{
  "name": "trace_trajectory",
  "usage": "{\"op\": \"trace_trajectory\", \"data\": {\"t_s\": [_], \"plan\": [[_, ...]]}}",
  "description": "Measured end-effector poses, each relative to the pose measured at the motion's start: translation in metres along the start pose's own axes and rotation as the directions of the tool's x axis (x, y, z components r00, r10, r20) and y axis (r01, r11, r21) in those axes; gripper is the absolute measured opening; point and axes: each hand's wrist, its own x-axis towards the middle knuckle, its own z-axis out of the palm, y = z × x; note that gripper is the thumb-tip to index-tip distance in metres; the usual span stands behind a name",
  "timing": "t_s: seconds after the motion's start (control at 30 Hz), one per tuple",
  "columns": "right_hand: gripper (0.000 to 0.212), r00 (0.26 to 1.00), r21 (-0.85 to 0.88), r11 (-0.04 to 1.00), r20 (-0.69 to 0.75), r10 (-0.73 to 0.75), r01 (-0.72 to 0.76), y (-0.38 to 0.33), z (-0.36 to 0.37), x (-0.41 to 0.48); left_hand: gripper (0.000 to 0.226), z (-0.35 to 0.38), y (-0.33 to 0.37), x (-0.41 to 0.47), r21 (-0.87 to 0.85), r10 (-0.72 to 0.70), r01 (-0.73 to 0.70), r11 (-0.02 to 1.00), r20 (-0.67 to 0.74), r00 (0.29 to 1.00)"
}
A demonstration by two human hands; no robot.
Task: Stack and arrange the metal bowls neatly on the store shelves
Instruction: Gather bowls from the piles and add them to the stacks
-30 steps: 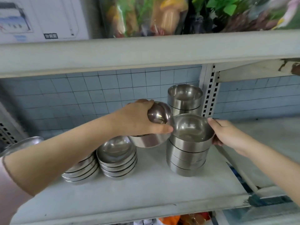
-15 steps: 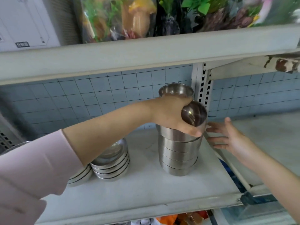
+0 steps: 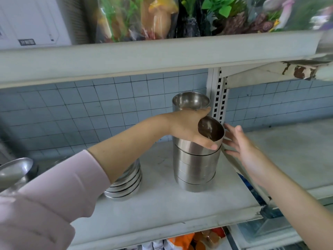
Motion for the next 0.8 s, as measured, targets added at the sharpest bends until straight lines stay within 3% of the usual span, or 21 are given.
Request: {"op": "trace_trajectory", "data": {"t_s": [0.17,0.33,0.6,0.8], "plan": [[0.031,0.996,0.003,0.998,-0.061,0.067,-0.066,-0.010,0.022,-0.006,0.122,0.005,-0.006,-0.002,-0.071,0.023,-0.027,0.997,-0.053,0.998],[0.017,0.994,-0.024,1.000,-0.104,0.017,-0.020,-0.016,0.027,-0.010,0.123,0.010,-0.008,-0.005,-0.158,0.049,-0.072,0.985,-0.146,0.988],[0.020,0.996,-0.006,1.000,-0.083,-0.029,0.029,-0.012,0.030,-0.005,0.124,0.015,-0.015,-0.008,-0.211,0.074,-0.123,0.970,-0.223,0.972],[0.037,0.997,-0.010,1.000,-0.078,-0.026,0.025,-0.009,0.023,-0.001,0.126,0.014,-0.019,-0.006,-0.214,0.073,-0.102,0.972,-0.141,0.987]]}}
